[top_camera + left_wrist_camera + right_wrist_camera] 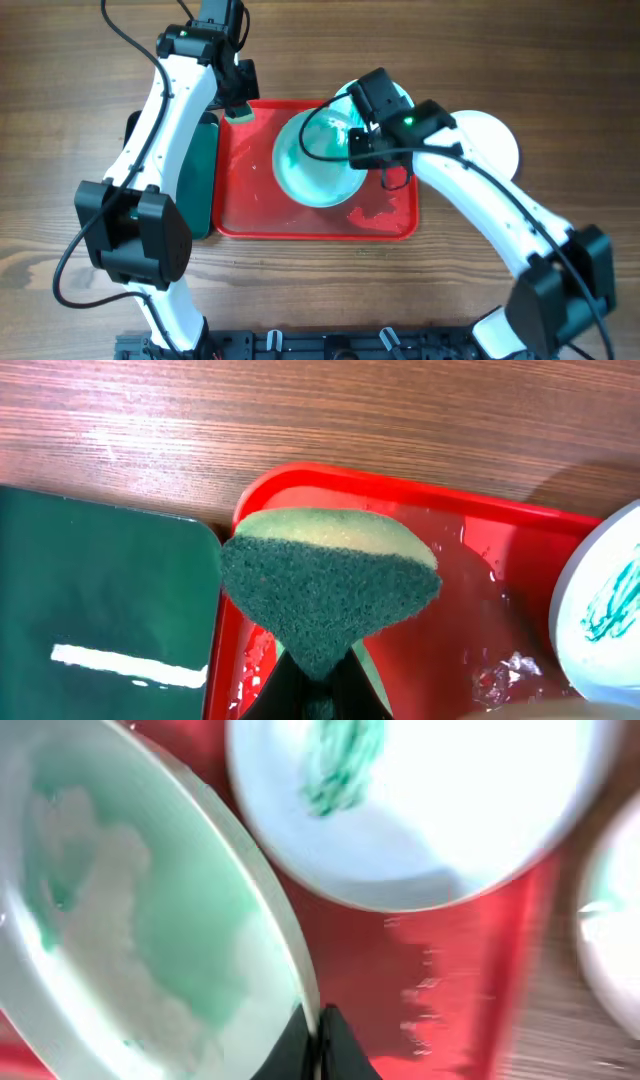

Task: Clean dirty plates on tray and stack at the side

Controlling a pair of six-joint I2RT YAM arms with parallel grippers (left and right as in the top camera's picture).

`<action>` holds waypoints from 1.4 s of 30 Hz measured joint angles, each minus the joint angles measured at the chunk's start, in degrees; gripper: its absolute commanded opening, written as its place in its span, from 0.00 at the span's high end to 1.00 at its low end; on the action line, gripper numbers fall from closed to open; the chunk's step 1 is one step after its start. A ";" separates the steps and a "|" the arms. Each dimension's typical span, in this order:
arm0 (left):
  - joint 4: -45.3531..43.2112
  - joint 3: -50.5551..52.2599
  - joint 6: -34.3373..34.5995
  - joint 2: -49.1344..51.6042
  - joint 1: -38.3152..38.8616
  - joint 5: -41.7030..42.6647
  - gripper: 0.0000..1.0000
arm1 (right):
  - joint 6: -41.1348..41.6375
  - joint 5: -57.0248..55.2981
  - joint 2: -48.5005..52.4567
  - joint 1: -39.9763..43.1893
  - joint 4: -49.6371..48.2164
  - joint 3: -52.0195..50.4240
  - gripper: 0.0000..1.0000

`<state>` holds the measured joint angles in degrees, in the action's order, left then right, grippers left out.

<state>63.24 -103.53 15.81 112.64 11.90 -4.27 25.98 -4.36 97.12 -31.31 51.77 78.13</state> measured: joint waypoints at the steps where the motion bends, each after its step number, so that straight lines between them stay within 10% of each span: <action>1: 0.00 0.00 0.09 0.00 0.00 0.00 0.96 | -0.17 -6.84 -1.66 -2.01 1.16 0.00 0.96; 18: -0.02 0.13 0.46 0.02 0.00 -0.02 0.96 | -3.65 -76.17 -4.57 -32.35 4.76 0.00 0.96; 37: -0.02 0.13 0.87 0.02 0.00 0.02 0.95 | -6.19 -80.17 -4.57 -32.89 2.36 0.00 0.96; 42: -0.04 0.13 0.87 0.02 0.00 0.02 0.94 | -3.85 -64.17 -4.59 -31.98 2.60 0.00 0.96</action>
<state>63.20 -103.39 16.69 112.66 11.90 -4.25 22.13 -68.53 92.53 -63.29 54.37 78.13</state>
